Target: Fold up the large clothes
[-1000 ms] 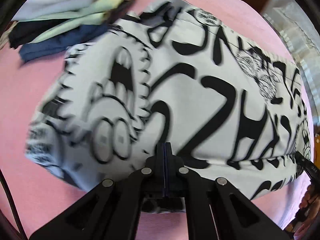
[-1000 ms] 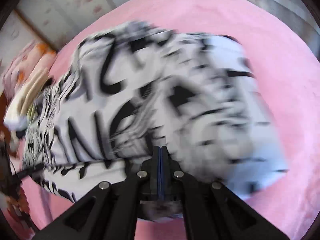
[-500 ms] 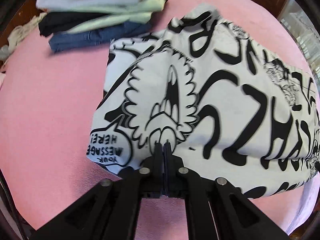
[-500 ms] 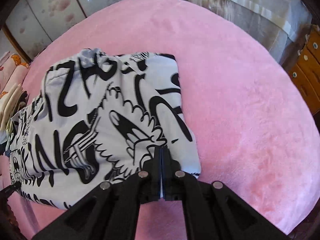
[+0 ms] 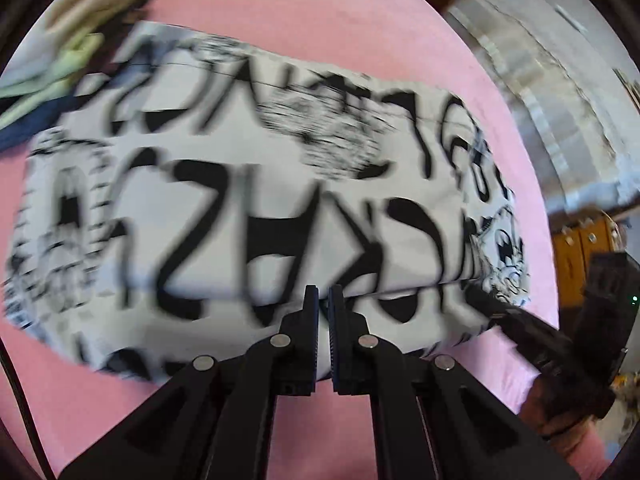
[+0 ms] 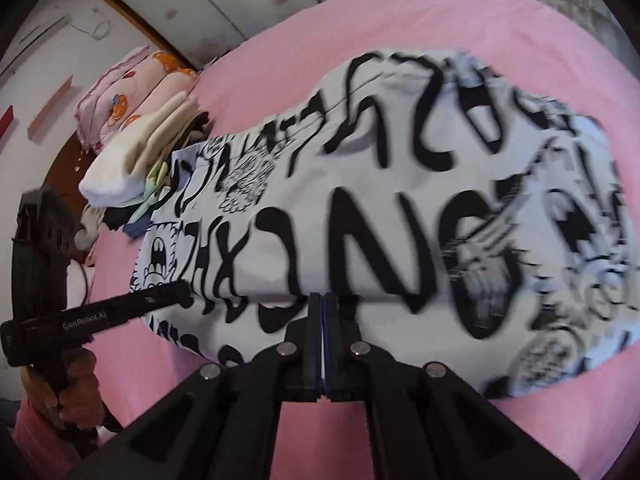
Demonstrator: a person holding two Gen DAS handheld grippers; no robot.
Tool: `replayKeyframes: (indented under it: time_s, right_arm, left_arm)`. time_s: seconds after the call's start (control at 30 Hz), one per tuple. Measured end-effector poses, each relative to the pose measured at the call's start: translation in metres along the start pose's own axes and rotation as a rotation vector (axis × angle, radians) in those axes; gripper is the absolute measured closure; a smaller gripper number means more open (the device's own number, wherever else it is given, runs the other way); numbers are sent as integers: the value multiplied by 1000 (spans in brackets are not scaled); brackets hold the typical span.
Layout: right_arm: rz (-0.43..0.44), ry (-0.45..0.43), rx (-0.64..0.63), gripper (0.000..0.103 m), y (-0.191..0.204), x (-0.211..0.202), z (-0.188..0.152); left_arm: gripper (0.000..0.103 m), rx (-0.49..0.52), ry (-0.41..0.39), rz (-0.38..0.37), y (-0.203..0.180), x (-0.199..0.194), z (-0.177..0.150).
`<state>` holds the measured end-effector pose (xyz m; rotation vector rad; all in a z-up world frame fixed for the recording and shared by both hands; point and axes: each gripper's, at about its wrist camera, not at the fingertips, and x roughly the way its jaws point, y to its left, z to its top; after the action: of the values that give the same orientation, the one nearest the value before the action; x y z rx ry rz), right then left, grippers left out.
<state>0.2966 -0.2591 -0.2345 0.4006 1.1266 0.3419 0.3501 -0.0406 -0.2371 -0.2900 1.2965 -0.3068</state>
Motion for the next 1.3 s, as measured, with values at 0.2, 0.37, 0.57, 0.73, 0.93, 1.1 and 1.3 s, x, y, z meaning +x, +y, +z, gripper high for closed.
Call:
replayKeyframes:
  time_s: [0.2,0.37,0.57,0.73,0.93,1.1,1.3]
  right_arm:
    - [44,28,19,103,3,48,24]
    - [90,-25,27,103,-3,66,51]
    - [44,-57,49,103,-13,99,93]
    - [5,-90,-11,103,-23,103,114]
    - [0,-81,-9,103,-56,84,122]
    - [-103,-67,7,103,-94,66,120]
    - [-217,-38,-97,103,-117,45,124]
  left_arm:
    - [101,-3,28,-8,-14,36,18]
    - [101,-67,5,-22,2,58,39]
    - [101,-124,-63,-5,13,75,78]
    - [102,-173,-151,54,32,77,95]
    - [102,-224,-190,128,73,70,105]
    - [102,-134,-190,237,76,66,105]
    - [102,-137,-195,357,102,45,103]
